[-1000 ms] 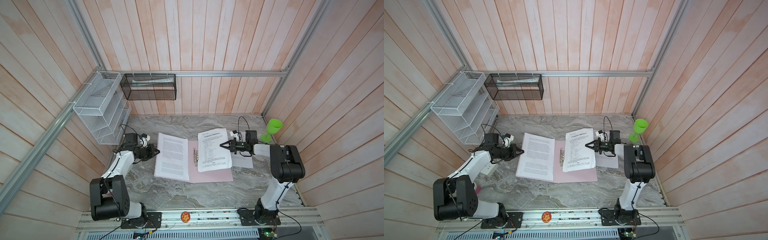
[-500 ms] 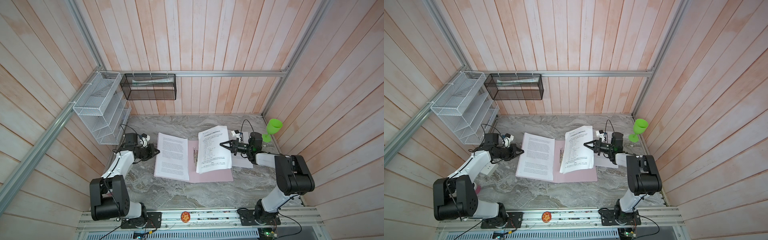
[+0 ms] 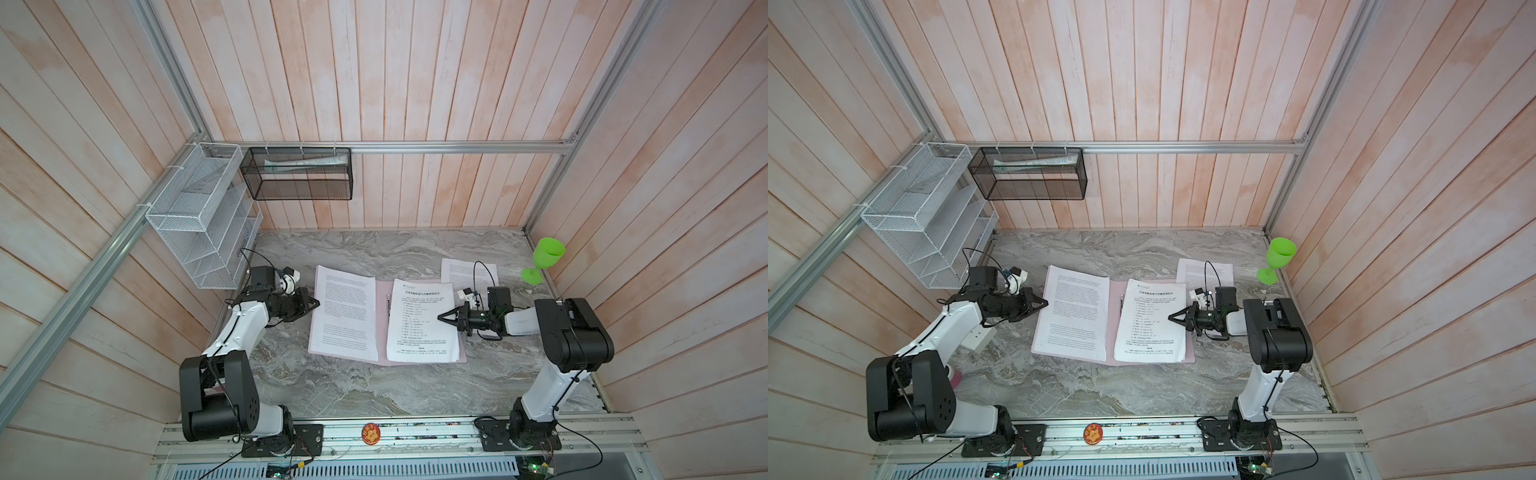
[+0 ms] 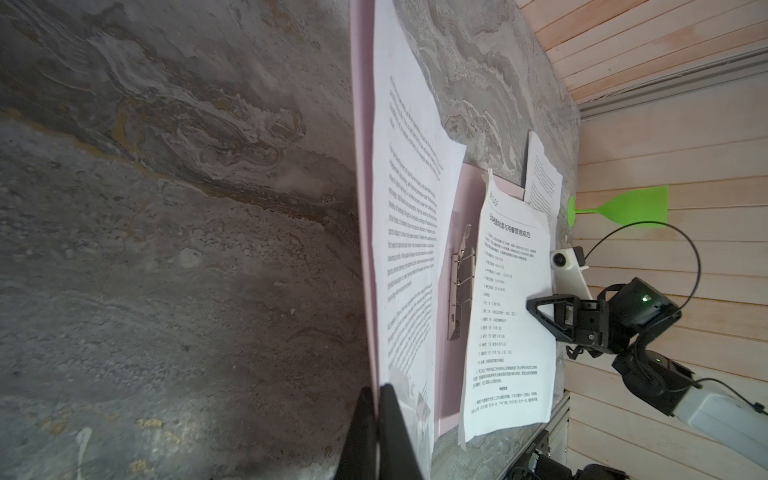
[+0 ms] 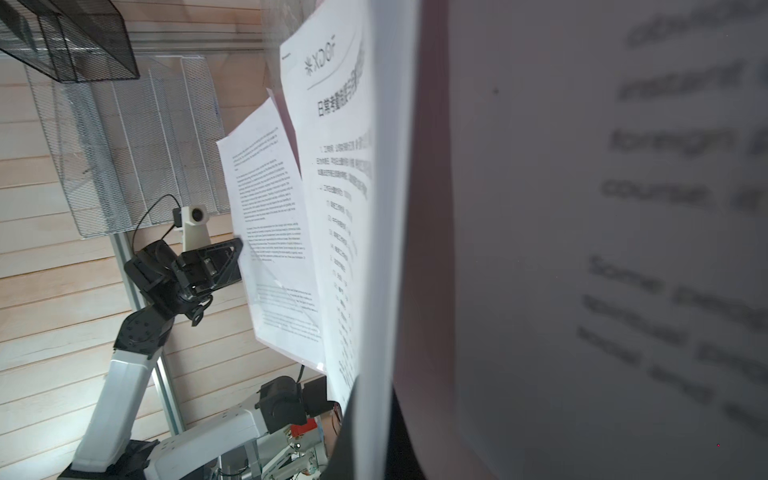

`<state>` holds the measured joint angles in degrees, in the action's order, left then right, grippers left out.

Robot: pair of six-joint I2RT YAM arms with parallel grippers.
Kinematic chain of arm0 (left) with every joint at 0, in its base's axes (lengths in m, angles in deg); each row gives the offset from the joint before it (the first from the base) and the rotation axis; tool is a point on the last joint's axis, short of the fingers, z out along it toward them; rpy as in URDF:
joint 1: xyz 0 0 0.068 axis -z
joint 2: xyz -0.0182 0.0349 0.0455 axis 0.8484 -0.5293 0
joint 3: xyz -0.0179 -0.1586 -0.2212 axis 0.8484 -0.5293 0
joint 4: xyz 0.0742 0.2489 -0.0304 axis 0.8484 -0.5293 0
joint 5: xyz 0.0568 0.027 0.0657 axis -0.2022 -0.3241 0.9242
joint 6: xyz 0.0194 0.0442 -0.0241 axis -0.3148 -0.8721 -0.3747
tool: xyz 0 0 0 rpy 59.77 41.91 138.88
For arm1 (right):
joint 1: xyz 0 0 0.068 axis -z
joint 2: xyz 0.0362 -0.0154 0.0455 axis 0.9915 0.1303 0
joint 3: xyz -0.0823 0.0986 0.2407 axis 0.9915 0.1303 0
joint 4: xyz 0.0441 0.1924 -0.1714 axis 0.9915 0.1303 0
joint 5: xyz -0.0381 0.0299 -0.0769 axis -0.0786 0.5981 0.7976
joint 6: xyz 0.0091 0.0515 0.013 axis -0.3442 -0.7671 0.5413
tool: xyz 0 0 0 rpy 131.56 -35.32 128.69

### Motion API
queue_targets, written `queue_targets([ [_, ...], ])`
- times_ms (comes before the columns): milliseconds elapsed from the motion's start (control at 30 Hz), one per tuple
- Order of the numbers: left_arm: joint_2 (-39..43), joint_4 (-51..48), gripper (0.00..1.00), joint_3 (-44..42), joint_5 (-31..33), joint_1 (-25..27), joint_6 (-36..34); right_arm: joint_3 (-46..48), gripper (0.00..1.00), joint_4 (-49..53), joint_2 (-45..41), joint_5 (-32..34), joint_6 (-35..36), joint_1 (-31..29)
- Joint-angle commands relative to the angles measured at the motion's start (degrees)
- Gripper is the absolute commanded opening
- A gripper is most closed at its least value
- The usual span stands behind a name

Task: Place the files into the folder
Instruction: 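Lay the sheet onto the folder's clip side with the right gripper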

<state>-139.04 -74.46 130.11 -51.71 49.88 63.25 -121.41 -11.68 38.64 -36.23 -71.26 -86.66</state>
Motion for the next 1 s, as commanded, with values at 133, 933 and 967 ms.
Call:
queue_targets([
  [133,0.8,-0.7,0.0,-0.3,0.9,-0.1,-1.1,-1.0,0.0,13.6,-0.1,7.6,13.1,0.5],
  [933,1.1,-0.3,0.0,-0.6,0.6,0.1,-0.8,-5.1,0.0,19.7,-0.9,11.3,18.2,0.9],
  [967,1.1,-0.3,0.0,-0.5,0.6,0.1,-0.9,-5.7,0.0,19.7,-0.4,10.9,18.2,0.8],
])
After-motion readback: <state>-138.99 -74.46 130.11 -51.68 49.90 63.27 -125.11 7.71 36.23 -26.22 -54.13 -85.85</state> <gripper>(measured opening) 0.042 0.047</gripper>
